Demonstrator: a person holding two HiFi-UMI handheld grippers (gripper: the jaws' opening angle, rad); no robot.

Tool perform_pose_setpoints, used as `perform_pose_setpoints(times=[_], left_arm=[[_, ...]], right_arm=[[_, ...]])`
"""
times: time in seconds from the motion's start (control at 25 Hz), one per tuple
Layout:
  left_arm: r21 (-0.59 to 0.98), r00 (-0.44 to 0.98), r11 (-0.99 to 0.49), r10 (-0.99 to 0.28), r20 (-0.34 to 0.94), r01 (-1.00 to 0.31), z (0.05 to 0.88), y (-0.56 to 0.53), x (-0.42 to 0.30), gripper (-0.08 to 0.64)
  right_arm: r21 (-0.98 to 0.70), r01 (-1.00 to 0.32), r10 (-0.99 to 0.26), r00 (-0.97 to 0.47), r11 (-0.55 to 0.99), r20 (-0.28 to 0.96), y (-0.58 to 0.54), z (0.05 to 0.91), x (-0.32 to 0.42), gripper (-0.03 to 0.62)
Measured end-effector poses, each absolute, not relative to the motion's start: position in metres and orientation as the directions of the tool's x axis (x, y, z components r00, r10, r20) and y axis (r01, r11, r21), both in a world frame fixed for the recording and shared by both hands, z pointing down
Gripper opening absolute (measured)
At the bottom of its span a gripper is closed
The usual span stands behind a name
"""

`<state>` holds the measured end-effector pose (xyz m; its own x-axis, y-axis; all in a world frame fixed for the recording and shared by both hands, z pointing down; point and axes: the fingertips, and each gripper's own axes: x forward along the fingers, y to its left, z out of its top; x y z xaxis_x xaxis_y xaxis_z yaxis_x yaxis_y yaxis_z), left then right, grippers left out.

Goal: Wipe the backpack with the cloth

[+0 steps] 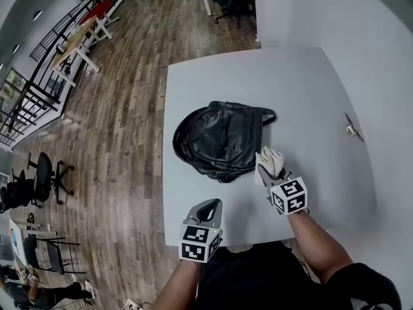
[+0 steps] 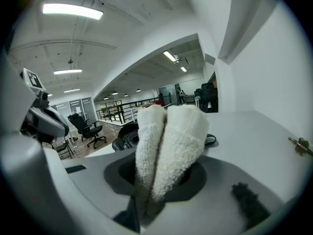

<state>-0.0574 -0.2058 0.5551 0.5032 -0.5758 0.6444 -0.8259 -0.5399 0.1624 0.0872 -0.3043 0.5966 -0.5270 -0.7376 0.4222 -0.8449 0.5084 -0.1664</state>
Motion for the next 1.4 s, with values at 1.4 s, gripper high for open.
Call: perform_pose_setpoints(times=[1.4], left_arm=[[0.191, 0.586, -0.593, -0.596, 0.548, -0.782, 0.555, -0.256, -0.189, 0.008]], right_arm=[[-0.109, -0.858, -0.786, -0.506, 0.502, 0.355, -0.466, 0.525, -0.084, 0.098]])
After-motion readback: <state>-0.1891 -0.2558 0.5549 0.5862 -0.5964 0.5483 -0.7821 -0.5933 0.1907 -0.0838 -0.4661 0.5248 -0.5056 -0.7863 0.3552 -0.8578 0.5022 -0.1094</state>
